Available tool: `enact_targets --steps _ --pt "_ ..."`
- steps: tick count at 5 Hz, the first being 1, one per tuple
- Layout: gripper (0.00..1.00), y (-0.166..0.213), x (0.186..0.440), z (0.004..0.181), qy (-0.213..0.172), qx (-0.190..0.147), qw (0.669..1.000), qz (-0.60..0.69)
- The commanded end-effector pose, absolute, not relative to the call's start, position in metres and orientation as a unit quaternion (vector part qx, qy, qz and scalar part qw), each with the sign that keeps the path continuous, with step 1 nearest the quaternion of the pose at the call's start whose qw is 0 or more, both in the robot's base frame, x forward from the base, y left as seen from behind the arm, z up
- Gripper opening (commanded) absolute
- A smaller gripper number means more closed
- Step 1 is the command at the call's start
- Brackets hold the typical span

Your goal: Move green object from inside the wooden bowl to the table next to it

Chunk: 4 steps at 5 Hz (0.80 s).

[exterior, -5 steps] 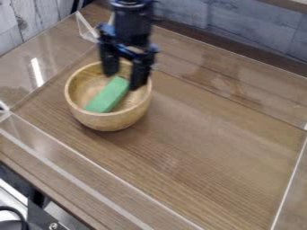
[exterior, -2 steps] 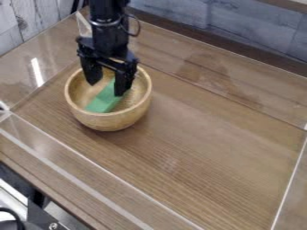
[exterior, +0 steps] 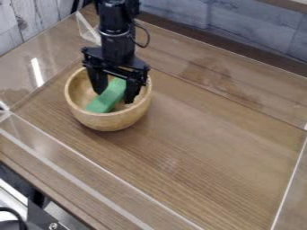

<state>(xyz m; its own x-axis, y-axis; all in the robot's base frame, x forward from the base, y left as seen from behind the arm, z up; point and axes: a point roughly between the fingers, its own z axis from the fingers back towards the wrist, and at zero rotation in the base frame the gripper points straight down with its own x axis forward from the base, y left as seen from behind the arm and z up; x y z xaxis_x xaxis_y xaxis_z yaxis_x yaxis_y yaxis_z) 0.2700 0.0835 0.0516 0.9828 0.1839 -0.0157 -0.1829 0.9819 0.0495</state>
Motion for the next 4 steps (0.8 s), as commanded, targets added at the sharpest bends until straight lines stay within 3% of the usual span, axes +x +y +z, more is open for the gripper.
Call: enact_targets --steps 1,2,4 --pt "1.00 0.102 0.281 0.066 -0.016 0.029 0.996 0.088" --pt "1.00 0.119 0.286 0.069 -0.018 0.026 0.996 0.082" --pt "1.00 0.126 0.296 0.057 -0.026 0.022 0.998 0.061"
